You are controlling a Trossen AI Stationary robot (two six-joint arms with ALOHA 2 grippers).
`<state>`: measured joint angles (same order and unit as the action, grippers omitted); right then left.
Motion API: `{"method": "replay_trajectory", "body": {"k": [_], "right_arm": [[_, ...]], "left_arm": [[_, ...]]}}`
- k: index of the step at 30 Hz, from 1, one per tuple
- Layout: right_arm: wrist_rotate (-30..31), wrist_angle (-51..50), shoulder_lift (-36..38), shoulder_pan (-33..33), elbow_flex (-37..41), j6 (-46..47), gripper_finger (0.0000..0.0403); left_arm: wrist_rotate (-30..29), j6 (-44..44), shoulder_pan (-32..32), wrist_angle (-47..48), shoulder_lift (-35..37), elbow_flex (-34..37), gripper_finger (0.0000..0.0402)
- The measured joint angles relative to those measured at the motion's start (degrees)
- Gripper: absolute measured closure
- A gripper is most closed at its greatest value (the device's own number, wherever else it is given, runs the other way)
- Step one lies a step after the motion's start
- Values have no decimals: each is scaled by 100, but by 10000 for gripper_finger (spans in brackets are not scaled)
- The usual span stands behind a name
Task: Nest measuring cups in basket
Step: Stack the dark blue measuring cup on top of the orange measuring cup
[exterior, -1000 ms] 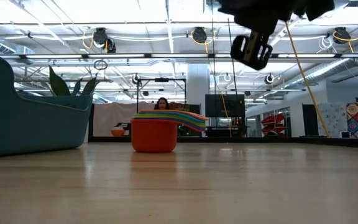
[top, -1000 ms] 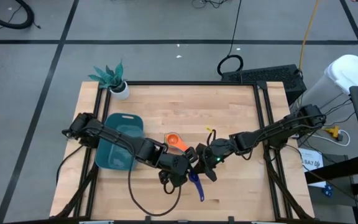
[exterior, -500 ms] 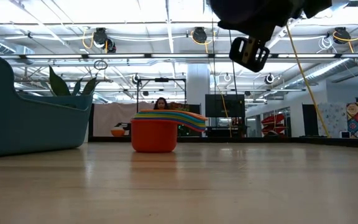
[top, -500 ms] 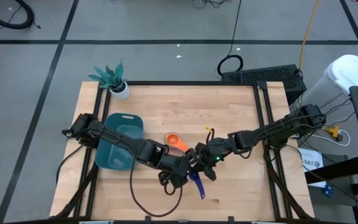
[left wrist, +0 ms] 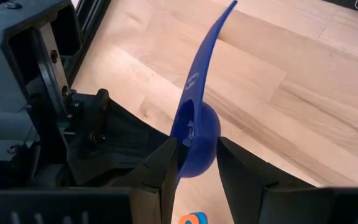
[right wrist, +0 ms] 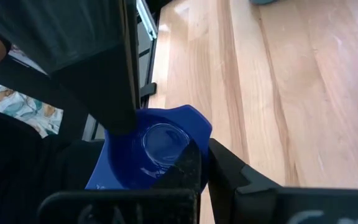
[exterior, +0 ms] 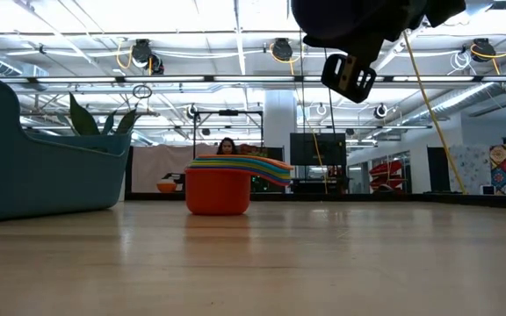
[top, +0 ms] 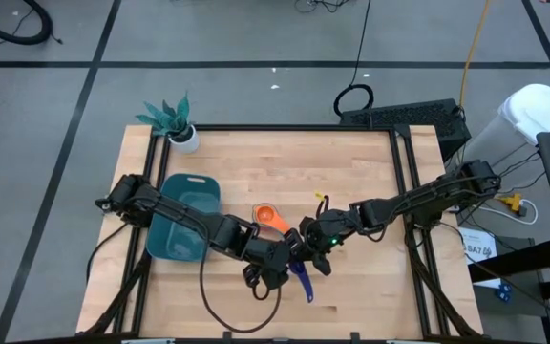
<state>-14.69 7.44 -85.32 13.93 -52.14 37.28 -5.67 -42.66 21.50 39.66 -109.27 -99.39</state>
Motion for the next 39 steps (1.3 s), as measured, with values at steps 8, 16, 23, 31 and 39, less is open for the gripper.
{"method": "replay_trajectory", "body": {"k": [8, 16, 23, 31, 39], "right_arm": [[111, 2, 0, 2, -2, -101, 403], [116, -3, 46, 3, -128, -377, 403], [117, -382, 46, 4, -374, -525, 403], [117, -366, 48, 4, -385, -519, 403], [117, -306, 52, 4, -387, -539, 403]], "left_arm": [[14, 153, 2, 65, 0, 0, 287], [245, 290, 0, 152, 15, -20, 334], [290, 254, 2, 133, 22, -20, 387], [291, 307, 2, 112, 17, -13, 373], [289, 292, 2, 98, 11, -7, 345]]}}
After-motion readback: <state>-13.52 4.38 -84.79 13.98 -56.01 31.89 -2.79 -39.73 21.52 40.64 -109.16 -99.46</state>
